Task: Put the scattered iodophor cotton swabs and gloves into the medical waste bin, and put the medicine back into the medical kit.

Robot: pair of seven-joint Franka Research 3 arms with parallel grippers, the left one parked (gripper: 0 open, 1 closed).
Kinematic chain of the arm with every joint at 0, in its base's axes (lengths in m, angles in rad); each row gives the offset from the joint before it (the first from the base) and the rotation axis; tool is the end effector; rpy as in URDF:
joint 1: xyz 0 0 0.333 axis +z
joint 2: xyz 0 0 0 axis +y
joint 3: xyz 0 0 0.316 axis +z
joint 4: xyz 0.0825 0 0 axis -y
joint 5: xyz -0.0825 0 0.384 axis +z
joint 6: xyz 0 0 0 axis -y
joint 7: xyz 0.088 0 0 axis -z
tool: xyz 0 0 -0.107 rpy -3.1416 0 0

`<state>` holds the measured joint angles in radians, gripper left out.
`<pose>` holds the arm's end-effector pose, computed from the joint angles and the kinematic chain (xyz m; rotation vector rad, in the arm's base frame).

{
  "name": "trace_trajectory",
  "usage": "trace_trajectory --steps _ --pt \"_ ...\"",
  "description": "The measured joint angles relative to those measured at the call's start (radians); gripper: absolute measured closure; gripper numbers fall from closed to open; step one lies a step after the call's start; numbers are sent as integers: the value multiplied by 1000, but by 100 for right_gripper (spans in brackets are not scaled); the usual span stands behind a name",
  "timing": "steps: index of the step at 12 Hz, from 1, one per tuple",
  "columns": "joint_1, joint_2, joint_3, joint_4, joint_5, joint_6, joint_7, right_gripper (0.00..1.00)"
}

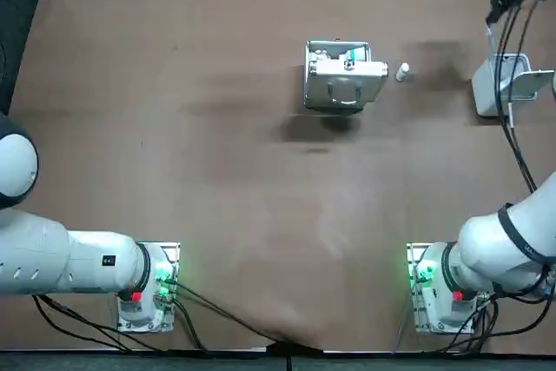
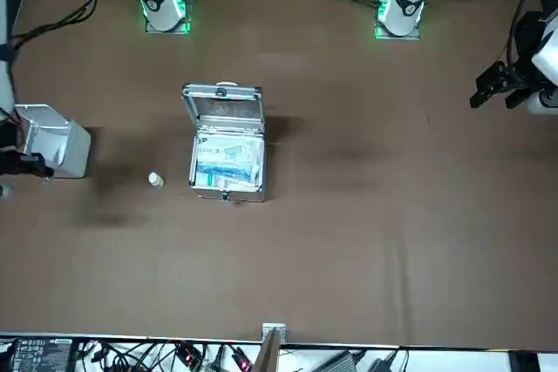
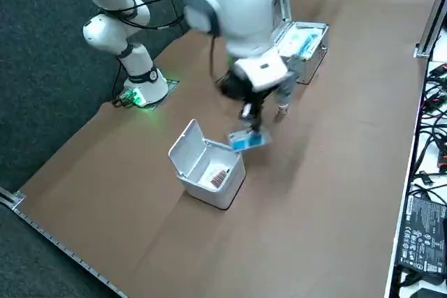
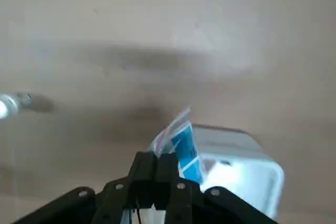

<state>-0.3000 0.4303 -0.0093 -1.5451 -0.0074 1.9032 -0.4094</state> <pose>0.6405 -0.2044 0.3974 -3.1202 -0.1616 0.1116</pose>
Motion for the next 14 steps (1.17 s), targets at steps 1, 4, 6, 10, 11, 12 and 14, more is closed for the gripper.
trace_trajectory --steps 1,4,6,10,11,12,14 --pt "-36 0 -1 -2 0 -17 -39 99" --pt "-132 1 -3 -10 -1 -87 -134 98" --pt "-157 4 -3 -21 -1 -105 -157 97" --pt "-182 42 -3 -37 -1 -108 -211 59" --pt "-183 47 -3 -37 -1 -108 -220 47" --pt "-182 48 -1 -36 -1 -107 -225 35" --pt "-180 40 13 -27 -1 -112 -227 11"
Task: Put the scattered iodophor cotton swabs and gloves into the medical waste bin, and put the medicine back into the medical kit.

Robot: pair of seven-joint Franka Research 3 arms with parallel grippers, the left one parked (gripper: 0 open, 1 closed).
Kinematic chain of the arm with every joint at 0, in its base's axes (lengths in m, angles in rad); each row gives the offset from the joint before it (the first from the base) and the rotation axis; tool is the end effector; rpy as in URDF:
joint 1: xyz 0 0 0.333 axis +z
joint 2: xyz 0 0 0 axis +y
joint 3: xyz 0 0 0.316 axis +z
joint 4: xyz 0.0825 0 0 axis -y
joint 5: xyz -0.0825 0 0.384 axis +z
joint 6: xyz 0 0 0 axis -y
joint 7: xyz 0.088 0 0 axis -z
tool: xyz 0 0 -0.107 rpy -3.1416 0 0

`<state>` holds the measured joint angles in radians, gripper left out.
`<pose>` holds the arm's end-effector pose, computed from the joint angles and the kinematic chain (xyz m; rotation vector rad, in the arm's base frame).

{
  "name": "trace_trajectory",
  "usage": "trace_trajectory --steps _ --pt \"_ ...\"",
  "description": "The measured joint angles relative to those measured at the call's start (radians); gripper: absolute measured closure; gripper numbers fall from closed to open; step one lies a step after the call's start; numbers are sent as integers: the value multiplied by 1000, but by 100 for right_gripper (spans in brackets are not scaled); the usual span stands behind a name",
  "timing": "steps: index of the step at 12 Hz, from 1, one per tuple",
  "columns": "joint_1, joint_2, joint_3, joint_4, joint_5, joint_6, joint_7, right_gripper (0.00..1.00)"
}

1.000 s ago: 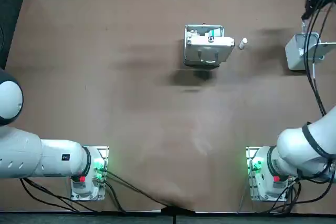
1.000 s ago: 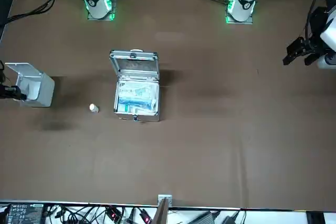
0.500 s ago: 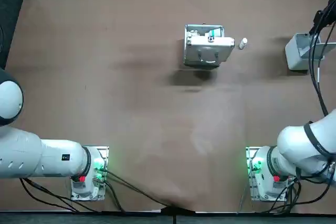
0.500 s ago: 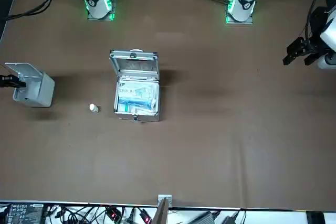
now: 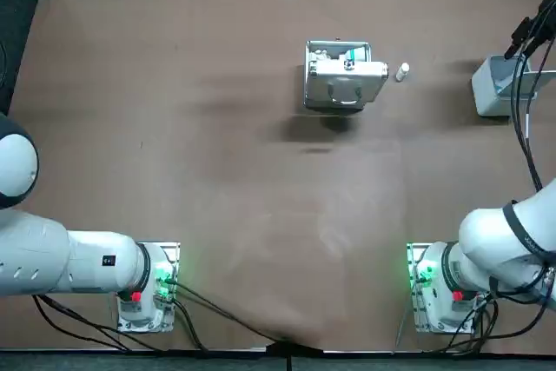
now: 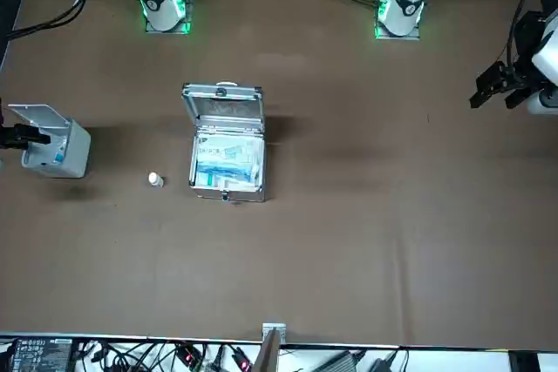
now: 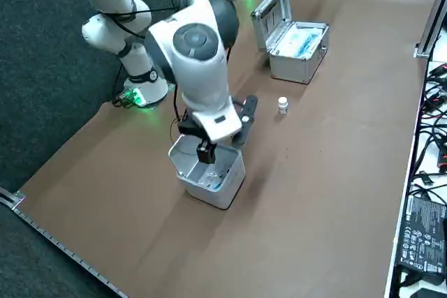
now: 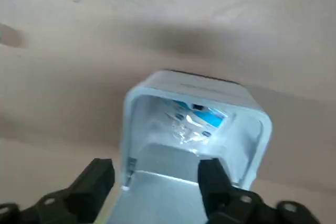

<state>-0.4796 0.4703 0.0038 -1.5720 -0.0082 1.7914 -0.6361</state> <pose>0.5818 -0.3009 0.3509 -2.9869 -0.2438 0.3258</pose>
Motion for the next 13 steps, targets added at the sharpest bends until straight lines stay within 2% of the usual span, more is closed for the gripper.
trace_trajectory --steps 1,3,5,8,9,10,11,13 --pt "2 -10 17 4 2 -10 0 1" --pt "24 -36 70 7 6 -28 11 0" --pt "82 -51 113 8 6 -31 69 0" --pt "205 -45 127 6 6 4 147 1" --pt "277 -28 128 -5 6 48 205 2" --pt "308 -17 128 -14 6 76 227 3" --pt "336 -4 128 -34 6 118 255 8" --pt "386 17 128 -103 5 241 330 12"
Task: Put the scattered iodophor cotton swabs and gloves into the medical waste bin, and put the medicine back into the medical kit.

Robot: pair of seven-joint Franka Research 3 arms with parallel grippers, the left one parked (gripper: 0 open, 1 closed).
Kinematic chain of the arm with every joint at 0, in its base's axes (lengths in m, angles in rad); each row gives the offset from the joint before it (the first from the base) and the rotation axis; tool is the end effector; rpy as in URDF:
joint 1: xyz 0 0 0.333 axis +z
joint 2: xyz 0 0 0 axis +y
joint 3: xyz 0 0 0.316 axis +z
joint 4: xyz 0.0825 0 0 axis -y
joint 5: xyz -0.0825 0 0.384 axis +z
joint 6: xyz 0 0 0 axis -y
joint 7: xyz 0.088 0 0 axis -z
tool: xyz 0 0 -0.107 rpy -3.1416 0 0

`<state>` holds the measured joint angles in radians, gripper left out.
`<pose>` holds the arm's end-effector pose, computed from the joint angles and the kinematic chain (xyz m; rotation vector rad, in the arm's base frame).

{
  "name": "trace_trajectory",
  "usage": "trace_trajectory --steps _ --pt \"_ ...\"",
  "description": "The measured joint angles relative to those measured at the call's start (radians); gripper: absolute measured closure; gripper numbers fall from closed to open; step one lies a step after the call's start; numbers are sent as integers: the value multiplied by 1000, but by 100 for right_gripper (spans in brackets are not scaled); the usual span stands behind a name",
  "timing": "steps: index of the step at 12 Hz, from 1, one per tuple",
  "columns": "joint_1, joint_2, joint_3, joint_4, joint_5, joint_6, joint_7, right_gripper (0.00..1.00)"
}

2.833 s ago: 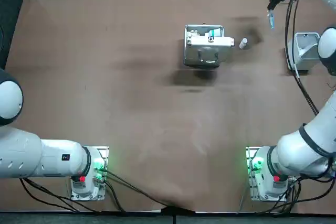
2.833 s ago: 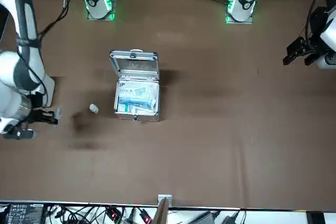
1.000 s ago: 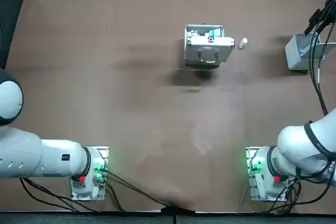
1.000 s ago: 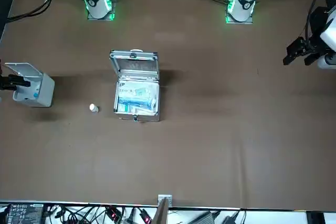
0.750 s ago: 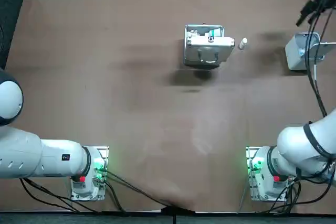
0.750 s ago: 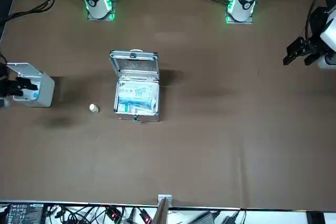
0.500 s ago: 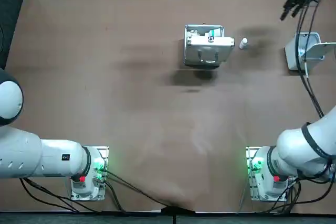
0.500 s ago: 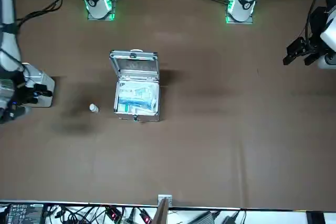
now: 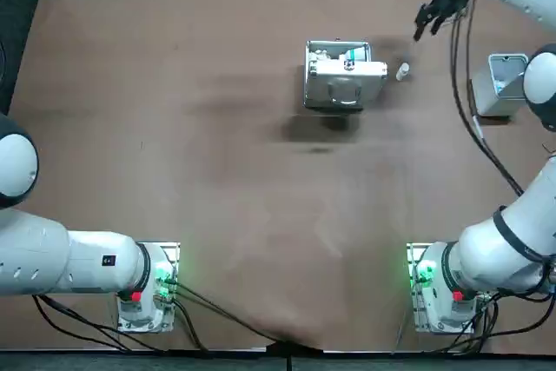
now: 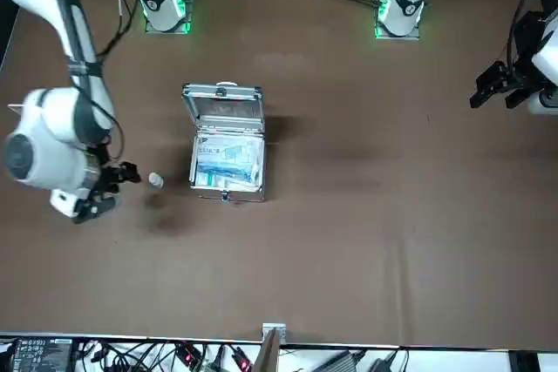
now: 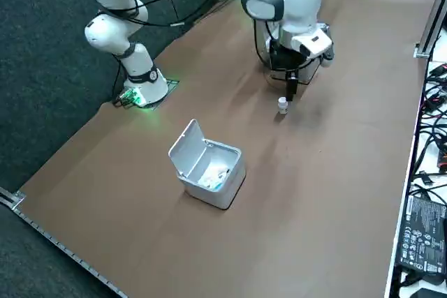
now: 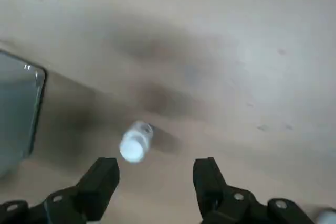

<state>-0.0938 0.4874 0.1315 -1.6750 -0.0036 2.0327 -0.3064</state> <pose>0.6589 0.0159 0.3128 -3.0182 -0.5097 0.1786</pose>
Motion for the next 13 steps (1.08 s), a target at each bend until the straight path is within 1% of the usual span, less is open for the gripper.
trace_trajectory --steps 2,4,8,12,13 --pt "37 13 0 -75 -1 106 72 12" --pt "63 17 -1 -133 -2 170 122 11" --pt "69 17 -11 -196 -3 215 138 8" --pt "69 18 -16 -237 -3 273 138 11" --pt "69 18 -16 -241 -3 276 139 14"
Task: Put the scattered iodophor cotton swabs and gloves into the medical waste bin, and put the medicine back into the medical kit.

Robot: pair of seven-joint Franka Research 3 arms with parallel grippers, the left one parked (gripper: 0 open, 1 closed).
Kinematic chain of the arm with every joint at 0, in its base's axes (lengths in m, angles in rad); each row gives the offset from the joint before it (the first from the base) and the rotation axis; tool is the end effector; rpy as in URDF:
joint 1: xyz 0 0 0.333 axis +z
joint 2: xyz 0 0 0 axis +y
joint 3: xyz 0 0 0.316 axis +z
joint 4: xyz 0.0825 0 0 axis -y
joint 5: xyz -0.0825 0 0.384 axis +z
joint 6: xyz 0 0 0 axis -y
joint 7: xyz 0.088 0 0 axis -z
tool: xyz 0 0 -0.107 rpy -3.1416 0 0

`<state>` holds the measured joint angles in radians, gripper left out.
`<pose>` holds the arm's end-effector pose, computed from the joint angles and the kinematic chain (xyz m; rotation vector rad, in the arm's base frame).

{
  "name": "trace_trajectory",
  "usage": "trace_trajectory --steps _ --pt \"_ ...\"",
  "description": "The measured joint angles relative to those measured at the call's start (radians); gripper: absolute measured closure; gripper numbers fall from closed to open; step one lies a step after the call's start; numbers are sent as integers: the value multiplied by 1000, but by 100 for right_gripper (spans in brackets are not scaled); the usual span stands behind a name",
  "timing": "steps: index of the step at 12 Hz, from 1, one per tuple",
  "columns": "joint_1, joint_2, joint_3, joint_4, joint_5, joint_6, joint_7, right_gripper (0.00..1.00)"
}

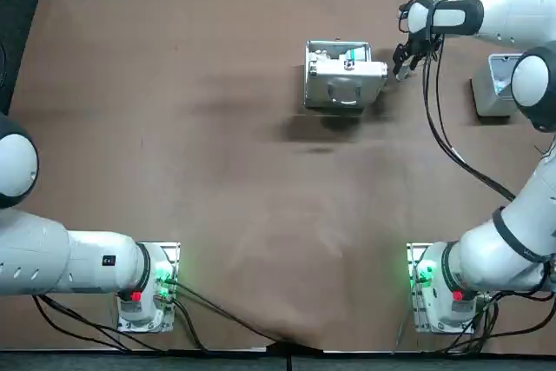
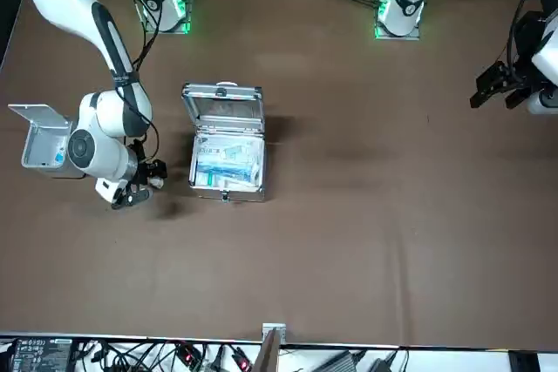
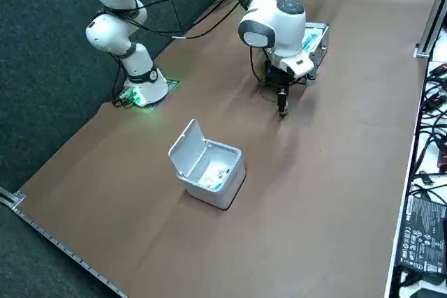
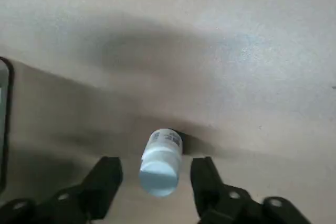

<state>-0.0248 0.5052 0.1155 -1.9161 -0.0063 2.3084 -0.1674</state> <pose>0.6139 0.0531 0.2211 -3.0566 -0.3862 0.1658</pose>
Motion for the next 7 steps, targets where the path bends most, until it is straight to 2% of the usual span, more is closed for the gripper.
trace_trajectory --steps 1,2,3,4,7 --pt "0 0 0 -1 0 1 0 15" --pt "0 -1 0 0 0 4 0 40" --pt "0 -2 0 3 0 5 1 54" --pt "0 -6 -1 9 0 5 5 61" --pt "0 -25 -1 42 0 -14 37 61"
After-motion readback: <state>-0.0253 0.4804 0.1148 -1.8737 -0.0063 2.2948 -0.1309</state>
